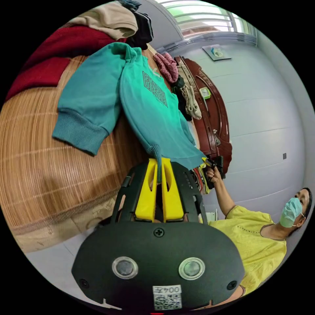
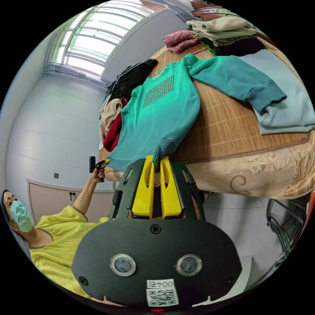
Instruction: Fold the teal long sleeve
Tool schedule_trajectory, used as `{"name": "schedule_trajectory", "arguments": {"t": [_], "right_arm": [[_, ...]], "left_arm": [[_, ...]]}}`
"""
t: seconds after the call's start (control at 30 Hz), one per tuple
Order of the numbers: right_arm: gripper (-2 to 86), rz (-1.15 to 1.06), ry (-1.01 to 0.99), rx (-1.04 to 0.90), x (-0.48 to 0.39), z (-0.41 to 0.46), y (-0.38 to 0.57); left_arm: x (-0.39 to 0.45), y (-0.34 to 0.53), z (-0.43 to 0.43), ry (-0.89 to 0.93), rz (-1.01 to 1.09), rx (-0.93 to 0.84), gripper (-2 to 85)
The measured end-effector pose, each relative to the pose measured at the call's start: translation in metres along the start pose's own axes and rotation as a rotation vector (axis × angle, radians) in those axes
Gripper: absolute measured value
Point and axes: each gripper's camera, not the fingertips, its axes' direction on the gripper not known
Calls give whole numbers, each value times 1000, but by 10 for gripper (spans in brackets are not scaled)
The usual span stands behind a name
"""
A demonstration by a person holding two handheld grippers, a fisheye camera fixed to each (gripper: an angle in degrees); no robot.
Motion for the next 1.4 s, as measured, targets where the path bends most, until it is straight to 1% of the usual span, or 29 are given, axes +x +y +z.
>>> {"name": "schedule_trajectory", "arguments": {"t": [0.1, 0.17, 0.33, 0.47, 0.67, 0.77, 0.87, 0.97, 1.03, 1.07, 1.13, 1.2, 1.23, 1.27, 1.3, 1.33, 1.37, 1.4], "right_arm": [[38, -9, -2, 10, 19, -12, 34], [38, -17, 5, 18, 28, -20, 51], [38, -69, 92, -24, 43, -36, 106], [38, -52, 70, -39, 72, -43, 156], [39, 14, 26, -43, 143, -52, 244], [39, 46, 10, -35, 179, -53, 291], [41, 86, 16, -67, 223, -41, 339], [53, 154, 30, -87, 274, -24, 382], [94, 174, 134, -66, 298, -27, 405], [102, 167, 170, -54, 300, -31, 409], [120, 128, 272, 26, 303, -44, 418], [117, 66, 313, 47, 300, -37, 412], [111, 15, 326, 30, 297, -20, 404], [108, -10, 329, 14, 296, -8, 398], [100, -62, 338, -28, 292, 19, 387], [94, -120, 366, -70, 287, 50, 375], [91, -148, 389, -91, 284, 66, 369], [87, -197, 445, -143, 281, 100, 357]], "left_arm": [[-12, 17, -4, 69, -31, 54, 26], [-13, 23, -7, 83, -34, 67, 26], [7, 33, -8, 24, 18, 31, 25], [16, 53, -9, 0, 26, 7, 25], [18, 89, -5, 25, 0, 6, 24], [23, 108, 10, 7, -6, -17, 26], [28, 125, 30, -15, 5, -24, 32], [29, 134, 52, -69, 44, -34, 51], [32, 136, 53, -102, 56, -20, 73], [36, 137, 45, -118, 64, 15, 90], [42, 136, 29, -146, 72, 71, 116], [48, 124, 13, -263, 68, 121, 154], [50, 118, 11, -303, 69, 127, 165], [55, 105, 10, -411, 78, 138, 187], [61, 91, 16, -568, 95, 136, 211], [63, 83, 21, -644, 97, 125, 218], [64, 65, 34, -764, 105, 83, 233], [62, 49, 50, -836, 108, 34, 241]]}}
